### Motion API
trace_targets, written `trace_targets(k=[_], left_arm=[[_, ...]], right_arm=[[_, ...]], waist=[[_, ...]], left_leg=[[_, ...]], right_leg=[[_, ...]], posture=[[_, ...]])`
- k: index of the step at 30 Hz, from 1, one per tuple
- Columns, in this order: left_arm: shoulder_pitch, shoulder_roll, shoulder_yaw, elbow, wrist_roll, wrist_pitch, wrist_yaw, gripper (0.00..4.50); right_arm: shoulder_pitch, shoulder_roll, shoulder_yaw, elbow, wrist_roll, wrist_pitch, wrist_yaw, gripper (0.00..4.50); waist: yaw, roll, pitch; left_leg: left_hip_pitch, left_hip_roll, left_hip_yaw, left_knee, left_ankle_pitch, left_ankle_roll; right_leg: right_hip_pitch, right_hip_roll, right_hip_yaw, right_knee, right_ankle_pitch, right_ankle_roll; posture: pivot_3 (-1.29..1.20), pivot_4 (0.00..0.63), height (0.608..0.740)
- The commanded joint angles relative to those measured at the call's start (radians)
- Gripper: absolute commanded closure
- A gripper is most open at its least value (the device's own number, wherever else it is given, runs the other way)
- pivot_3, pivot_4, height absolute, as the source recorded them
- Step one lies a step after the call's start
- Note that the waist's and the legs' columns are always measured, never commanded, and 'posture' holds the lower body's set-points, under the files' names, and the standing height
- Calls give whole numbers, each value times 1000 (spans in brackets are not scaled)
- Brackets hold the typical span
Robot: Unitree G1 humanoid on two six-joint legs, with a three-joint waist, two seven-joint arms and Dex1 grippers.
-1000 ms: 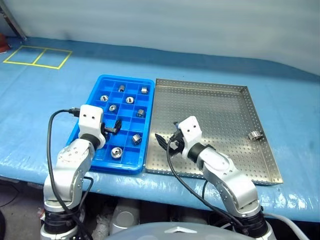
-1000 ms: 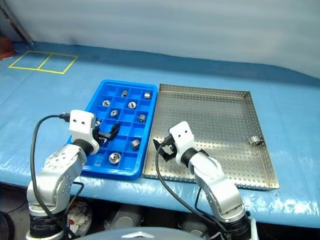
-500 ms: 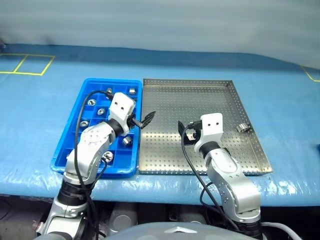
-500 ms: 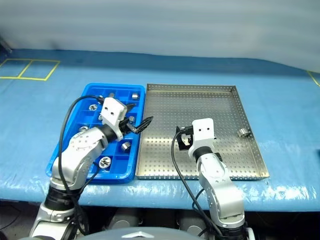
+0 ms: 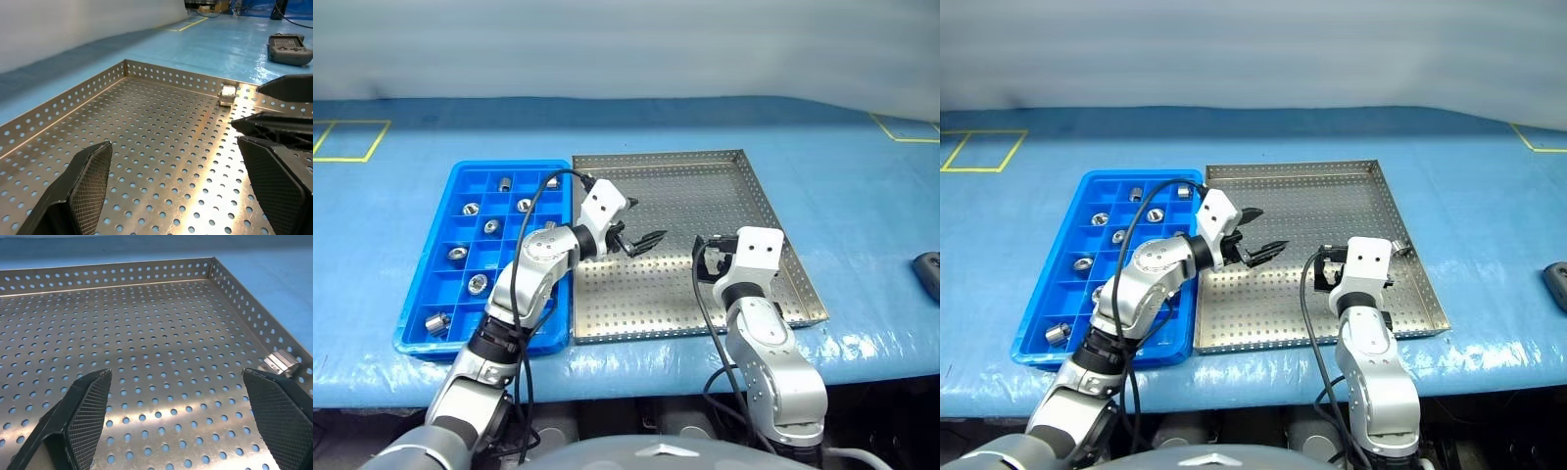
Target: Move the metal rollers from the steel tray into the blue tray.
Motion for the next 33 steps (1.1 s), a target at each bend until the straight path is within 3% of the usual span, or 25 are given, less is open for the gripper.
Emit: trace_targets(k=[1, 12, 23, 33], left_arm=[[-67, -42, -25, 68, 30, -54, 1, 70], [-248, -189, -37, 358, 70, -186, -12, 70], [-375, -287, -19, 667, 108, -378, -21, 70], [-473, -366, 15, 971, 175, -486, 119, 70]], right_arm=[[53, -15, 25, -115, 3, 9, 24, 0], [155, -8, 27, -260, -20, 1, 14, 0], [253, -3, 78, -287, -65, -113, -19, 0], [322, 11, 111, -287, -105, -198, -31, 0]], waist=[[-6, 0, 0], [-74, 0, -1], [-196, 1, -1], [-301, 0, 0]], left_leg=[[0, 0, 0, 0, 0, 0], [0, -1, 2, 2, 0, 1], [1, -1, 1, 1, 0, 2], [2, -1, 2, -1, 0, 2]], right_leg=[[0, 0, 0, 0, 0, 0], [0, 0, 3, 0, 1, 2], [0, 0, 7, 0, 1, 3], [0, 0, 10, 0, 1, 4]], posture=[[-113, 150, 740], [-298, 150, 740], [-395, 150, 740], [-436, 150, 740]])
